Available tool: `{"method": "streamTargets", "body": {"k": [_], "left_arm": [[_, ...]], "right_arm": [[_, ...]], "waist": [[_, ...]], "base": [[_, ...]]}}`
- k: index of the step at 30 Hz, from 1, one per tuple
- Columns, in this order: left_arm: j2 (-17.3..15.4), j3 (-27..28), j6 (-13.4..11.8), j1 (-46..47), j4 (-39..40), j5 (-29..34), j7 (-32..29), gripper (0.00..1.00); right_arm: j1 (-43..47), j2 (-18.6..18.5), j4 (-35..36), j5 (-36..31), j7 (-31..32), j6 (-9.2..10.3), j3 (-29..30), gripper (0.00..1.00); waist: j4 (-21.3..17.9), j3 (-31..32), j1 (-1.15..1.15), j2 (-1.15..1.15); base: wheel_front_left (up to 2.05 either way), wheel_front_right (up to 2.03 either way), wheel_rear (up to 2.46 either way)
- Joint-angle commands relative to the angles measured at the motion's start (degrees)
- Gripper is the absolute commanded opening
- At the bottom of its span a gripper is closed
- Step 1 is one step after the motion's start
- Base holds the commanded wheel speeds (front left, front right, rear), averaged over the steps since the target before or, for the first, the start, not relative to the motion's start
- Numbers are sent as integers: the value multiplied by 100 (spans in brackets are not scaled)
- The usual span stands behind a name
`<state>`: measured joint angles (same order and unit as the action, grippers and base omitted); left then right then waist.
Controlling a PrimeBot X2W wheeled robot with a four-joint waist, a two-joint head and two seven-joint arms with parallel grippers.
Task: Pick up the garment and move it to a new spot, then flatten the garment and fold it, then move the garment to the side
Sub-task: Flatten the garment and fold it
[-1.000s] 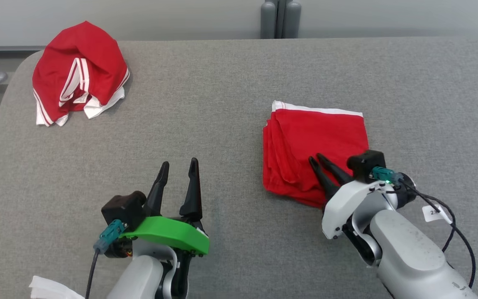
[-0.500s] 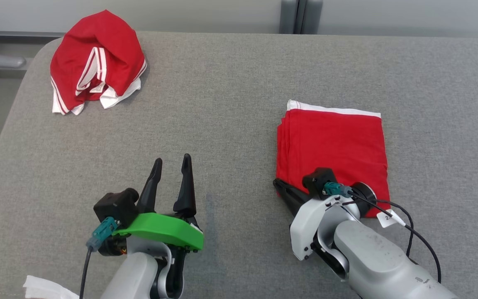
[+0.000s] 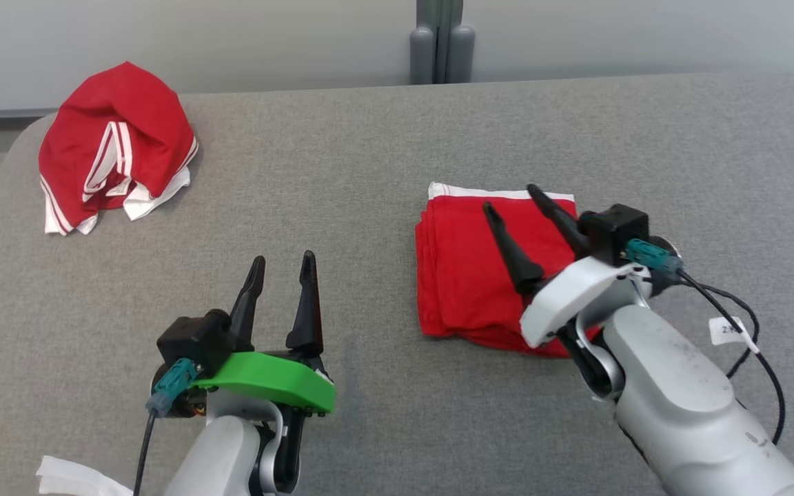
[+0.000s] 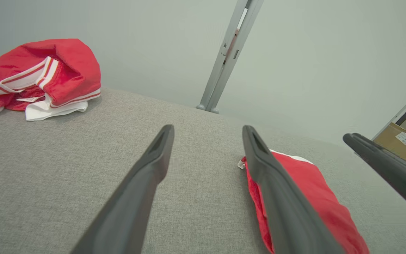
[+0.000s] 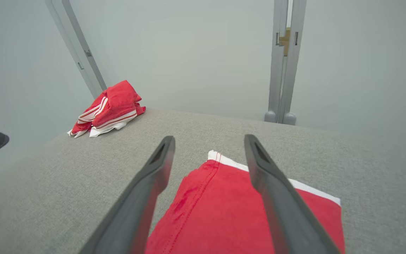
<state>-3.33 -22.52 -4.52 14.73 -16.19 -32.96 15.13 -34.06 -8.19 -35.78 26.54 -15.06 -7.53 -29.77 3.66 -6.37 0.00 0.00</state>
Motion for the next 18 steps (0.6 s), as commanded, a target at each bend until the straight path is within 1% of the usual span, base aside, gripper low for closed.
{"method": "streamTargets", "body": {"k": [1,3,6,8,10,14,18], "left_arm": [[-10,63,5,36,-23,106,1,100],[-1,129,-38,7,-57,284,1,100],[9,244,-16,-146,-138,454,1,100],[15,338,45,-245,-180,507,1,100],[19,414,55,-355,-205,626,1,100],[27,578,47,-610,-219,843,1,100],[30,735,31,-862,-161,1089,1,100]], "right_arm": [[256,-46,116,-211,-14,8,300,100],[487,-11,346,-503,-14,7,860,100],[956,127,669,-835,-14,7,1620,100],[1233,173,856,-996,-15,7,1978,100],[1531,234,1040,-1140,-16,7,2267,100],[2052,351,1405,-1321,-16,7,2567,100],[2481,440,1690,-1376,-11,7,2616,100]], "waist": [[-225,219,0,0],[-306,296,0,0],[-400,400,0,0],[-450,475,0,0],[-484,550,0,0],[-520,655,0,0],[-538,712,0,0]], "base": [[0,0,0],[0,0,0],[0,0,0],[0,0,0],[0,0,0],[0,0,0],[0,0,0]]}}
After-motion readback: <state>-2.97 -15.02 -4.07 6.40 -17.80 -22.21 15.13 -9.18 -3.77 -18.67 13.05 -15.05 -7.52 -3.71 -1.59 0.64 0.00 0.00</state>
